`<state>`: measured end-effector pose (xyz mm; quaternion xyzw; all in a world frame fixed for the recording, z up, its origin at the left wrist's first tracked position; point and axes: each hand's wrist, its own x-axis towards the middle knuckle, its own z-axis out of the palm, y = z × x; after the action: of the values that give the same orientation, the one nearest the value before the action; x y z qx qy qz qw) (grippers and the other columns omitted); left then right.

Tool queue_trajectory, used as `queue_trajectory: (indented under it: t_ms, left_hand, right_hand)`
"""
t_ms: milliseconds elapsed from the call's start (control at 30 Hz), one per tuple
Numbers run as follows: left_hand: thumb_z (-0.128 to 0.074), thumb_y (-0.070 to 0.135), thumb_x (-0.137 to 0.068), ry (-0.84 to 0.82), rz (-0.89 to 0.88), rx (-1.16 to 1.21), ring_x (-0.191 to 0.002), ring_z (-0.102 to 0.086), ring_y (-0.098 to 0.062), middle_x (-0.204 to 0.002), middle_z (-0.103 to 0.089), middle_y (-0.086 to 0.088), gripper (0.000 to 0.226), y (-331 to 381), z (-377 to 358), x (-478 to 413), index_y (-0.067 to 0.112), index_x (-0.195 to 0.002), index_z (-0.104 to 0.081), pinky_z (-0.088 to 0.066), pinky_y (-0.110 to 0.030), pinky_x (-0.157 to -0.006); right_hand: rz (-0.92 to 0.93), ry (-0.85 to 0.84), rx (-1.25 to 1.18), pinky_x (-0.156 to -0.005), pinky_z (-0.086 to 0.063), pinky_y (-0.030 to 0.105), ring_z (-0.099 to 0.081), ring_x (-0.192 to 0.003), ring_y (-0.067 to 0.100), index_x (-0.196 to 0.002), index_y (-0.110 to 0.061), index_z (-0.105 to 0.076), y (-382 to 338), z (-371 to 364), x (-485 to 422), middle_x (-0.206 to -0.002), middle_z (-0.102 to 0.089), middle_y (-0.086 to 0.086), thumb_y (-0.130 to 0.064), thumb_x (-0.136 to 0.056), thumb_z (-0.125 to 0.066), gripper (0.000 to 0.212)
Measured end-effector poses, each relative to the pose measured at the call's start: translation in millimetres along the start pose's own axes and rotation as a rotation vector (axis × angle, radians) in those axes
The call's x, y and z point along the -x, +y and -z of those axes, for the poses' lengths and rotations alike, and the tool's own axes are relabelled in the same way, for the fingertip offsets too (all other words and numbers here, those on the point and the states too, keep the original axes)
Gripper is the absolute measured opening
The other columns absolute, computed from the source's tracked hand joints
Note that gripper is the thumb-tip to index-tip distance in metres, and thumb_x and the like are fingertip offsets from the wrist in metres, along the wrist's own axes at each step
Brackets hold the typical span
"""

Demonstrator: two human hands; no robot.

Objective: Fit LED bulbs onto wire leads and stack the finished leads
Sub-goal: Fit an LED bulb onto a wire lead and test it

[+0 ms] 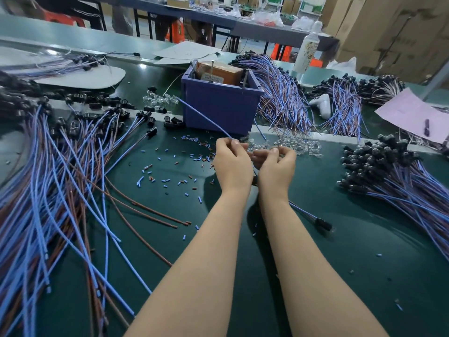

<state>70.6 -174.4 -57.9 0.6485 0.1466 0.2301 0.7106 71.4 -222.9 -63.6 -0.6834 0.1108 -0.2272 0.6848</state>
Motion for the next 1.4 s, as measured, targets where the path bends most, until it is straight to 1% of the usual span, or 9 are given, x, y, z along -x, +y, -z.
queue_trajectory:
  t_ms: [133, 267, 400, 567, 667, 767, 900, 1233, 1400]
  left_hand:
    - [-0.04, 0.009, -0.098, 0.007, 0.015, -0.009, -0.086, -0.065, -0.034, -0.083, -0.065, -0.01, 0.011, -0.2, 0.5, -2.5, 0.008, -0.101, -0.05, -0.052, -0.042, -0.084]
    - [-0.041, 0.008, -0.098, -0.005, -0.021, -0.045, -0.088, -0.065, -0.032, -0.082, -0.066, -0.01, 0.015, -1.3, 1.4, -2.2, 0.006, -0.105, -0.055, -0.051, -0.04, -0.085]
    - [-0.043, 0.008, -0.097, 0.001, -0.091, -0.096, -0.08, -0.062, -0.025, -0.072, -0.06, 0.001, 0.016, -2.2, 1.0, 1.2, 0.008, -0.104, -0.057, -0.045, -0.027, -0.075]
    - [-0.042, 0.009, -0.097, 0.012, -0.097, -0.074, -0.069, -0.058, -0.017, -0.07, -0.059, 0.003, 0.016, -0.6, 0.7, 2.8, 0.007, -0.105, -0.056, -0.047, -0.028, -0.075]
    - [-0.041, 0.009, -0.098, 0.017, -0.082, -0.046, -0.077, -0.063, -0.028, -0.073, -0.061, -0.002, 0.015, 1.1, 0.2, 2.4, 0.006, -0.106, -0.054, -0.051, -0.035, -0.078]
    - [-0.041, 0.009, -0.098, 0.029, -0.066, -0.022, -0.08, -0.063, -0.03, -0.075, -0.062, -0.003, 0.015, 1.7, 0.3, 2.6, 0.006, -0.106, -0.053, -0.051, -0.038, -0.079]
    - [-0.041, 0.009, -0.098, 0.043, -0.058, -0.027, -0.082, -0.063, -0.027, -0.079, -0.065, -0.005, 0.015, 1.5, 0.4, 2.9, 0.005, -0.106, -0.053, -0.049, -0.032, -0.078]
    - [-0.042, 0.008, -0.097, 0.021, -0.043, -0.113, -0.086, -0.064, -0.025, -0.092, -0.069, -0.013, 0.017, -2.5, 1.7, -1.5, 0.005, -0.105, -0.057, -0.039, -0.018, -0.066]
    - [-0.042, 0.009, -0.097, 0.016, -0.044, -0.116, -0.084, -0.064, -0.024, -0.091, -0.069, -0.013, 0.016, -2.5, 1.9, -1.3, 0.005, -0.105, -0.056, -0.038, -0.017, -0.066]
  right_hand:
    - [0.123, -0.043, 0.16, -0.06, -0.038, 0.003, -0.056, -0.062, -0.009, -0.118, -0.009, -0.048, 1.6, 0.1, 3.2, -0.07, -0.055, -0.014, -0.004, -0.097, -0.037, 0.024]
    - [0.13, -0.087, 0.212, -0.065, -0.035, 0.016, -0.054, -0.071, 0.01, -0.117, -0.017, -0.055, -1.2, 0.3, 4.7, -0.074, -0.058, -0.008, -0.005, -0.094, -0.039, 0.031]
    - [0.119, -0.106, 0.195, -0.063, -0.04, 0.023, -0.051, -0.06, 0.009, -0.095, -0.022, -0.053, -1.6, 2.7, 5.6, -0.066, -0.058, -0.006, 0.0, -0.088, -0.042, 0.025]
    - [0.123, -0.046, 0.18, -0.057, -0.039, 0.018, -0.053, -0.059, 0.004, -0.089, -0.018, -0.048, -0.3, 1.8, 3.9, -0.069, -0.057, -0.005, 0.0, -0.088, -0.042, 0.018]
    - [0.085, 0.02, 0.129, -0.056, -0.04, 0.012, -0.055, -0.066, 0.013, -0.087, -0.016, -0.042, -0.7, 0.1, 3.3, -0.07, -0.058, -0.005, -0.001, -0.09, -0.039, 0.016]
    - [0.108, 0.039, 0.107, -0.065, -0.041, 0.019, -0.057, -0.071, 0.018, -0.092, -0.012, -0.04, -1.4, -1.2, 5.2, -0.073, -0.06, 0.001, -0.003, -0.094, -0.038, 0.009]
    - [0.188, 0.032, 0.119, -0.056, -0.035, 0.004, -0.055, -0.058, -0.005, -0.094, -0.011, -0.041, -0.9, -0.7, 6.9, -0.065, -0.055, -0.011, -0.011, -0.1, -0.037, 0.006]
    - [0.108, -0.149, 0.255, -0.08, -0.045, 0.024, -0.062, -0.089, 0.018, -0.114, -0.016, -0.062, -4.2, 2.6, 6.5, -0.097, -0.069, 0.006, -0.012, -0.097, -0.044, 0.025]
    - [0.087, -0.157, 0.262, -0.083, -0.049, 0.032, -0.063, -0.088, 0.022, -0.11, -0.017, -0.065, -5.8, 2.1, 7.2, -0.092, -0.069, 0.006, -0.011, -0.096, -0.046, 0.025]
